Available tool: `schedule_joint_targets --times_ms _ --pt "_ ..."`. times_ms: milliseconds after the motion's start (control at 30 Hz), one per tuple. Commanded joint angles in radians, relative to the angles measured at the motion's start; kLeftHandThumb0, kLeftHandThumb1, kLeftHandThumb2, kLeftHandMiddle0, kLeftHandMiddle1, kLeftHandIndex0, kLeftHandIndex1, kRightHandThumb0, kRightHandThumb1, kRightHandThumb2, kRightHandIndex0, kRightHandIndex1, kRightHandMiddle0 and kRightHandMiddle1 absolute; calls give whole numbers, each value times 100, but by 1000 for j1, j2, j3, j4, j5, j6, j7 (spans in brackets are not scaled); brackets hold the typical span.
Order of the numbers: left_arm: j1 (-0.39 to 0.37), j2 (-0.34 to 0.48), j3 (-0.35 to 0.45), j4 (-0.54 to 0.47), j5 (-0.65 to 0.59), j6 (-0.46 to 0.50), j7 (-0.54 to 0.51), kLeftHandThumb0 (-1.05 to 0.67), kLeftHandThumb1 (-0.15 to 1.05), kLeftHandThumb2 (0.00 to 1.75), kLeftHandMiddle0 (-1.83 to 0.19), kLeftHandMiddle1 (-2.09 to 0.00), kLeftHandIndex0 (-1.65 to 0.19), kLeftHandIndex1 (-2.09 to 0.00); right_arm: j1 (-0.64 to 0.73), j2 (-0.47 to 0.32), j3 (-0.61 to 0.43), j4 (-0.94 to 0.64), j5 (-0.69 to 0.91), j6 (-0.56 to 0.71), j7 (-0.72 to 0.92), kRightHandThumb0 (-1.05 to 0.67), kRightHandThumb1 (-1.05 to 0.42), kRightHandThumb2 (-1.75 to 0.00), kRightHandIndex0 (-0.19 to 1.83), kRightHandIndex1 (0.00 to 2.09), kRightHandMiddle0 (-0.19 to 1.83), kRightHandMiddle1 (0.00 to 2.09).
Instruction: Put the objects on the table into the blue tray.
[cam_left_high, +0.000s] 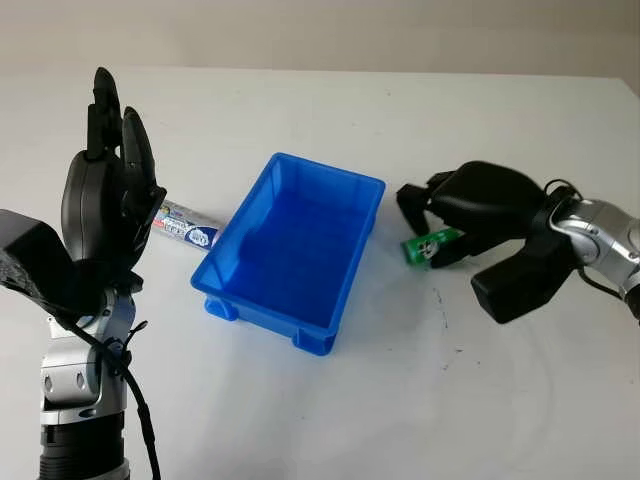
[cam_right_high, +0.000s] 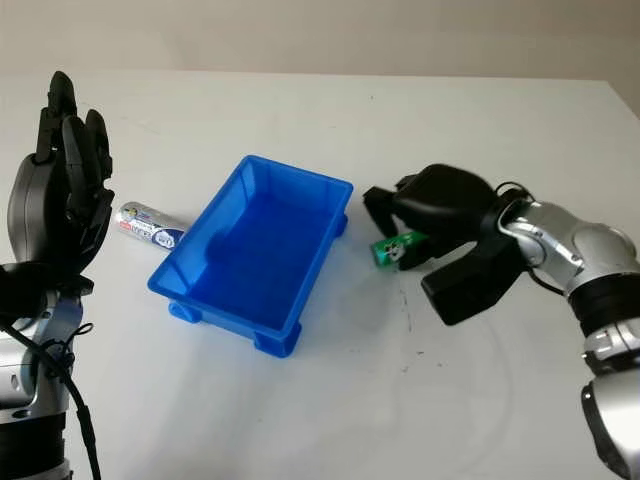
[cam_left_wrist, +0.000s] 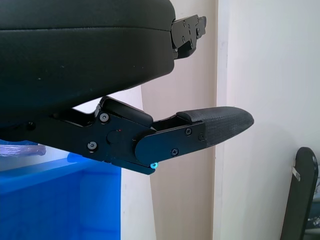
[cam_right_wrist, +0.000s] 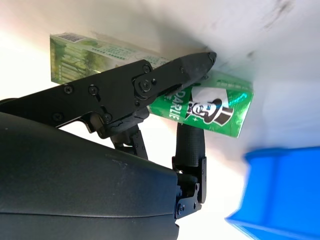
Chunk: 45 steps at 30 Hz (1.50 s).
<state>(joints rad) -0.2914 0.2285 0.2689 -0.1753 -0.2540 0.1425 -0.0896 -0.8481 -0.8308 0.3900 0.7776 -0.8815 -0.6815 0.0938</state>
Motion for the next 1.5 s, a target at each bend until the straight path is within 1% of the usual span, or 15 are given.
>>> schedule_joint_targets --times_ms 0,33,133,200,333,500,633,767,900,1033,1200,1467 --pt "5 9 6 -18 0 1 -2 -79 105 65 19 0 19 0 -40 -31 -34 -1 32 28 -1 -27 -98 -6 53 209 24 209" --pt "5 9 6 -17 -1 -1 -3 -79 105 65 19 0 19 0 -50 -34 -43 -8 44 36 -4 -28 -98 -5 55 209 29 209" --pt "2 7 6 -11 -2 -4 -4 -79 105 65 19 0 19 0 -73 -39 -87 -46 113 71 38 -28 -99 -6 71 209 48 209" --pt "1 6 6 -8 0 -6 -2 -79 105 64 19 0 19 0 -85 -44 -113 -68 151 77 50 -28 -98 -5 77 209 56 209" --pt "2 4 4 -13 1 -2 1 -79 105 64 19 0 19 0 -114 -40 -153 -78 217 66 54 -25 -94 -4 85 209 67 209" --pt "4 2 2 -16 0 -2 2 -79 105 65 19 0 19 0 -151 -23 -170 -71 250 27 3 -18 -90 -3 90 209 76 209" --pt "6 2 4 -15 1 -6 3 -79 105 65 19 0 19 0 -177 19 -176 -101 259 -11 -67 -15 -88 -2 96 209 84 209" --pt "5 0 3 -17 1 -3 7 -79 105 65 19 0 19 0 -196 68 -165 -134 263 -33 -79 -14 -88 -2 99 209 88 209" --pt "4 -3 -1 -16 4 -5 13 -79 105 65 19 0 19 0 -213 121 -136 -136 225 -70 -118 -15 -89 -1 104 209 91 209" --pt "4 -5 -4 -13 3 -11 11 -79 105 65 19 0 19 0 -242 184 -88 -87 161 -106 -193 -22 -91 -3 106 209 89 209" --pt "9 -7 -7 -19 7 -11 16 -79 105 65 19 0 19 0 -282 258 -33 8 104 -150 -295 -24 -97 -6 102 209 85 209" --pt "14 -11 -9 -30 7 -6 29 -79 105 65 19 0 19 0 -322 332 67 146 32 -201 -395 -24 -99 -6 94 209 75 209"
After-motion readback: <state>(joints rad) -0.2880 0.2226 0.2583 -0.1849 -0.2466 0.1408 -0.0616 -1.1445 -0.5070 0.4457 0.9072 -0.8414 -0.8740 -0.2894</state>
